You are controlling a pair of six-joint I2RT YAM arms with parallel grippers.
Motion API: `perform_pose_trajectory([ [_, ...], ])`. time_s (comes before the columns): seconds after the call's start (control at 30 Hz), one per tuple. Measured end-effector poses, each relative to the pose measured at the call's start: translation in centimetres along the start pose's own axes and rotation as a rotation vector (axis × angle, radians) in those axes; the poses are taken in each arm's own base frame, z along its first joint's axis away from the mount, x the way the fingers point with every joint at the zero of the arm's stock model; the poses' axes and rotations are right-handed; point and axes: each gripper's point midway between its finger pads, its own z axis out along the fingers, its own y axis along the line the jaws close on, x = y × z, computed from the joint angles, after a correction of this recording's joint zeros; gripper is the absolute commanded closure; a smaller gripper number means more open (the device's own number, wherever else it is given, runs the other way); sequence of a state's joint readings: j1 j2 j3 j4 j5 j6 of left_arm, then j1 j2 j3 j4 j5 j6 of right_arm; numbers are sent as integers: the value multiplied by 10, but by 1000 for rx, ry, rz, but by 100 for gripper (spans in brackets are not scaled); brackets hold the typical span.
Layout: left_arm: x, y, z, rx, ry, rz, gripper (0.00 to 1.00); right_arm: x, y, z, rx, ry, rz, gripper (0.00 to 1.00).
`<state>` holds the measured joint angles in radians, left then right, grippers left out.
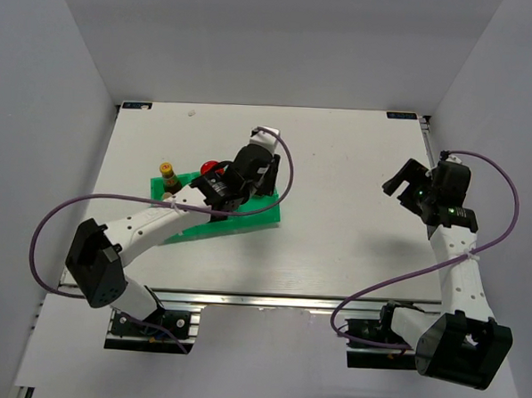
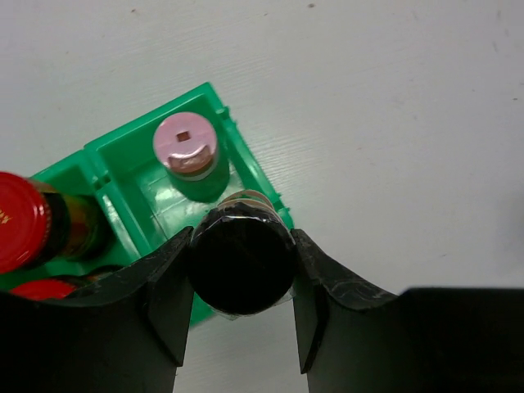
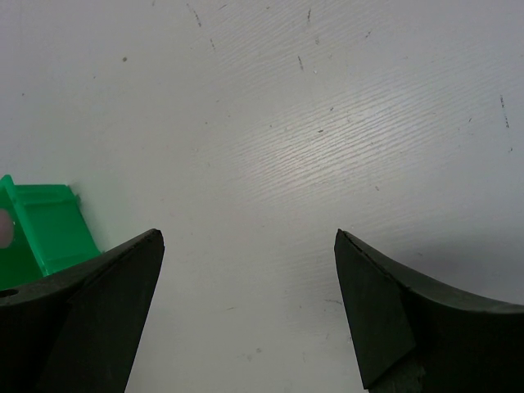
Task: Organize the condiment bottles
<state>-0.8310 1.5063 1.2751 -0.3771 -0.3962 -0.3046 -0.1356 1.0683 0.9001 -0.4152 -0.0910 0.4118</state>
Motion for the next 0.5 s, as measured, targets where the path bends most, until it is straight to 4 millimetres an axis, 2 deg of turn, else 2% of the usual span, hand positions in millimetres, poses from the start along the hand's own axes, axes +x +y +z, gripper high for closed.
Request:
perform_pose_trajectory([
  [0.2, 12, 30, 6, -63, 28, -37, 80, 2, 1, 1, -6, 10, 1, 11],
  [0.33, 15, 35, 12, -74, 42, -49, 80, 2, 1, 1, -7, 10, 1, 11],
  [0.5, 32, 38, 27, -81, 96, -60, 79, 3, 0, 4, -3, 19, 3, 11],
])
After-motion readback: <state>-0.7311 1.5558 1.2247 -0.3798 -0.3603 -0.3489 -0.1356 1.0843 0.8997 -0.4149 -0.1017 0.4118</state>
